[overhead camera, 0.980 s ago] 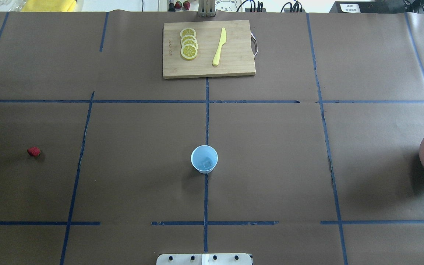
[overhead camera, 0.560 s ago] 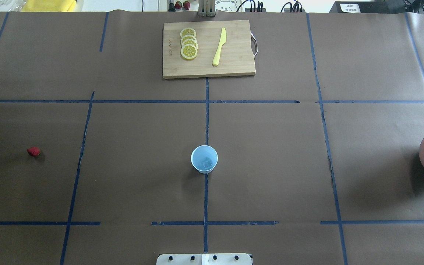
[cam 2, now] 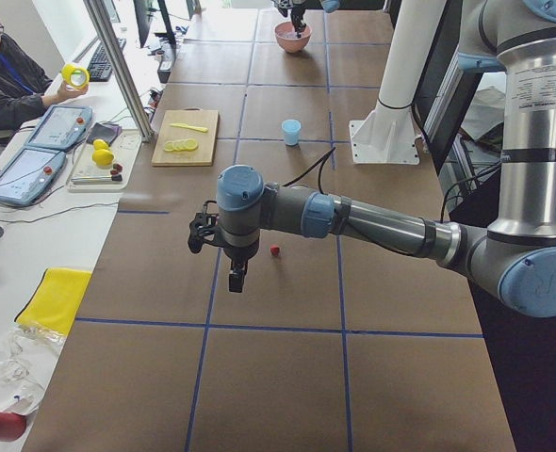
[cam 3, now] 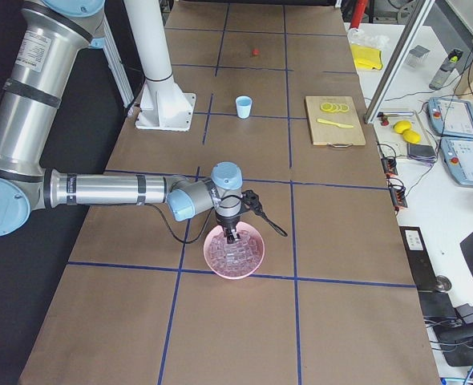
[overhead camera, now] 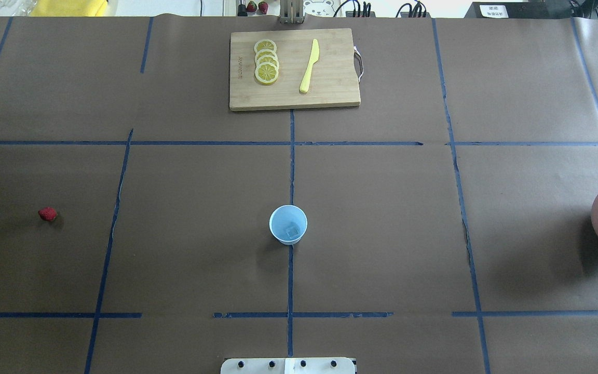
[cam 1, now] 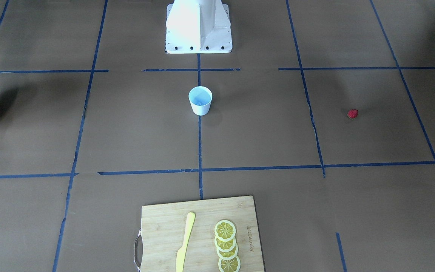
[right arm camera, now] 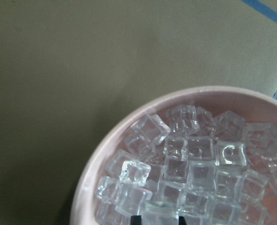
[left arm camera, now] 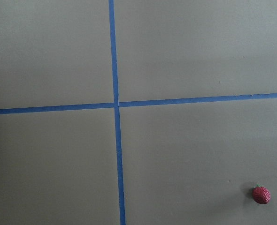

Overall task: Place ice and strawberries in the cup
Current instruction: 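Grasp another ice cube from the pink bowl with the right gripper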

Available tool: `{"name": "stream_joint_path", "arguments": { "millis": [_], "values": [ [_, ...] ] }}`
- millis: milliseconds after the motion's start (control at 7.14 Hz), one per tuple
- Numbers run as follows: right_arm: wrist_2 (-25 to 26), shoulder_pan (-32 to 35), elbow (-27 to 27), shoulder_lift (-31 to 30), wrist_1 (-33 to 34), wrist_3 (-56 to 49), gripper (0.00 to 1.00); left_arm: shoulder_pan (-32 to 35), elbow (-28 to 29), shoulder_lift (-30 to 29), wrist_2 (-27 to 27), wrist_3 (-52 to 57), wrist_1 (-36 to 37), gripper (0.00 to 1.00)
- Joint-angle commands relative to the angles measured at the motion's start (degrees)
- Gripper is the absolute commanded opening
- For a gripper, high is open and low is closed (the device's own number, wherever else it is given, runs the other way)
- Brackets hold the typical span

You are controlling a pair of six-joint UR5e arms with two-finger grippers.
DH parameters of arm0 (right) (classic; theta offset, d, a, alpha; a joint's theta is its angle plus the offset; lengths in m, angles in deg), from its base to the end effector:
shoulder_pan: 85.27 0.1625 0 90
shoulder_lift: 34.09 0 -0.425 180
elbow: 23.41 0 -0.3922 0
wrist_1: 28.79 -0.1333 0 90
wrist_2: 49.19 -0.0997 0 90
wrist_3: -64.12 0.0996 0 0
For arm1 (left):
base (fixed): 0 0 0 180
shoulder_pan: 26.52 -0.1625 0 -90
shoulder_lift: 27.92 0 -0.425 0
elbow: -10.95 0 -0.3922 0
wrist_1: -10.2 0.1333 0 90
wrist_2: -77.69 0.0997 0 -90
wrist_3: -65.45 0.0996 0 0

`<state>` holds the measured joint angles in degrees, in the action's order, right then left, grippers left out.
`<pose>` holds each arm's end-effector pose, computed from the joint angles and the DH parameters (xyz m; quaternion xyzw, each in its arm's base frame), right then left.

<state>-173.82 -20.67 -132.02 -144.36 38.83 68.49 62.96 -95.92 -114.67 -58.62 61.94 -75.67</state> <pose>-0.0882 -0.3645 0.6139 0.0907 -0.3271 -0.2240 0.9136 -0.0570 -0.4673 0.5459 0.0622 0.3943 0.0086 0.9168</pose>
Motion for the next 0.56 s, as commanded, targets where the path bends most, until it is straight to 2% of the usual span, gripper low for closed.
{"name": "stream_joint_path", "arguments": {
  "millis": [0,140,420],
  "values": [
    [-0.4,1.8,-9.7,1.3,11.7,-0.1,0.00,0.0,0.0,0.2,0.0,0.0,0.0,1.00],
    [-0.4,2.1,-13.4,6.3,20.4,0.0,0.00,0.0,0.0,0.3,0.0,0.0,0.0,1.00],
    [-2.4,1.6,-14.2,22.8,37.2,2.9,0.00,0.0,0.1,0.3,0.0,0.0,0.1,1.00]
  ]
}}
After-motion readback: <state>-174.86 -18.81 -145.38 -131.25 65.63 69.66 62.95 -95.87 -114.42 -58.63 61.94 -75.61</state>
